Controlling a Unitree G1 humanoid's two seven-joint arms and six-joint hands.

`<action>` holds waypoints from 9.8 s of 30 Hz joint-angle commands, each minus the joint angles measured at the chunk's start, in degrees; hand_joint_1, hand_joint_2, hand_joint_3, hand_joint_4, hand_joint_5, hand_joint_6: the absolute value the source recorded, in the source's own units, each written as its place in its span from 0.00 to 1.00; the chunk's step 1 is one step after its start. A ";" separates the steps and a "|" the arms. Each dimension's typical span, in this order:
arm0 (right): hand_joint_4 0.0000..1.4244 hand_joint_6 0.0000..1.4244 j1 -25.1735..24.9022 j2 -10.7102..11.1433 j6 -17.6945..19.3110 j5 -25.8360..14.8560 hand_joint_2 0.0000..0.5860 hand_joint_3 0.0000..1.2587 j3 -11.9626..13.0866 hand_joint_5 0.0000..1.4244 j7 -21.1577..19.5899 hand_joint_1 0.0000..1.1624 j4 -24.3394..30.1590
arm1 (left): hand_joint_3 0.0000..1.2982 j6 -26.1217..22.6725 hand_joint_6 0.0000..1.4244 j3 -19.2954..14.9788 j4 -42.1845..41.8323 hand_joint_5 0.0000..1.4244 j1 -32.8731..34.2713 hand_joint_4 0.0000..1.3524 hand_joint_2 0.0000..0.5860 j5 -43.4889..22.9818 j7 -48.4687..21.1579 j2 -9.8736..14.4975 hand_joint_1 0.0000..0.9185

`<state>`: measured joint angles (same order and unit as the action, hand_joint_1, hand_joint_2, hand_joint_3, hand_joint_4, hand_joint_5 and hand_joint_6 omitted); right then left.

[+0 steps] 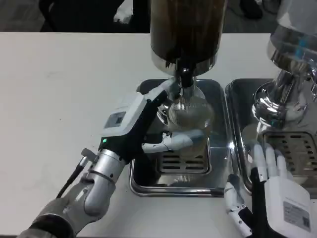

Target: Grasp the cup under the faucet to collect the drink, then remove the cup.

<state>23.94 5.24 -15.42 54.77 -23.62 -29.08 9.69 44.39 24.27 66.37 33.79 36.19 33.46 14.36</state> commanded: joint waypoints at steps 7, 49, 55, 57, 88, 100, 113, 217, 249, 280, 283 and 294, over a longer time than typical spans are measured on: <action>0.00 0.07 -3.75 1.81 2.18 -1.27 0.88 0.03 1.80 0.00 0.02 0.07 -1.96 | 0.15 3.74 0.36 -3.43 -5.91 0.32 -5.57 0.18 0.09 -1.04 3.11 5.89 0.22; 0.00 0.01 -9.40 3.76 3.51 -1.26 0.68 0.00 2.88 0.00 0.88 0.21 -4.59 | 0.00 3.15 0.04 -17.23 -47.01 0.07 -14.77 0.00 0.17 -44.83 -54.12 8.97 0.00; 0.00 0.02 -8.57 2.80 3.01 -1.10 0.69 0.00 2.83 0.00 -0.04 0.21 -4.29 | 0.00 2.29 0.04 -16.31 -48.54 0.07 -14.80 0.00 0.17 -45.49 -59.10 6.35 0.00; 0.00 0.02 -8.41 2.62 2.93 -1.03 0.69 0.00 2.91 0.00 -0.14 0.20 -4.18 | 0.00 2.00 0.04 -16.23 -48.18 0.08 -14.63 0.00 0.17 -45.42 -60.24 5.62 0.00; 0.00 0.03 -9.28 1.80 4.34 -3.92 0.70 0.00 3.56 0.00 0.16 0.20 -4.94 | 0.07 5.98 0.08 -13.19 -50.43 0.11 -17.65 0.00 0.19 -34.89 -63.37 4.47 0.00; 0.00 0.04 -10.15 1.92 6.13 -7.10 0.69 0.00 4.18 0.00 1.04 0.20 -4.71 | 0.08 6.34 0.08 -15.18 -52.65 0.11 -17.95 0.00 0.19 -36.39 -61.23 4.00 0.00; 0.00 0.04 -9.64 1.68 5.96 -7.04 0.68 0.00 3.87 0.00 0.97 0.21 -4.79 | 0.08 6.25 0.05 -20.20 -48.10 0.10 -14.04 0.00 0.19 -37.03 -58.71 3.98 0.00; 0.00 0.00 -27.60 -0.91 25.60 -33.46 0.37 0.00 11.70 0.00 15.36 0.52 -26.80 | 0.13 6.49 0.06 -13.68 -50.06 0.11 -19.42 0.00 0.21 -32.73 -58.08 5.70 0.00; 0.00 0.00 -32.04 -3.91 31.76 -35.25 0.34 0.00 10.77 0.00 15.21 0.60 -36.10 | 0.13 5.00 0.06 -14.27 -52.30 0.11 -21.36 0.00 0.21 -32.65 -57.55 6.56 0.00; 0.00 0.09 -34.14 -6.19 33.38 -37.06 0.31 0.00 11.95 0.00 14.39 0.70 -40.76 | 0.14 4.02 0.06 -21.90 -58.07 0.11 -21.71 0.00 0.23 -34.63 -52.10 5.79 0.00; 0.00 0.09 -34.10 -6.19 33.58 -37.06 0.31 0.00 11.97 0.00 14.42 0.70 -40.79 | 0.14 3.75 0.06 -23.39 -59.47 0.11 -22.69 0.00 0.23 -35.20 -51.62 6.20 0.00; 0.00 0.09 -33.82 -6.15 34.56 -36.93 0.31 0.00 11.98 0.00 14.22 0.69 -39.86 | 0.13 3.28 0.05 -31.80 -60.34 0.10 -31.86 0.00 0.23 -35.21 -49.05 7.37 0.00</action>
<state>-10.47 -0.56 18.50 18.33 -11.68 -15.15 -30.02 48.14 -5.20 4.70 5.19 0.47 -16.89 20.48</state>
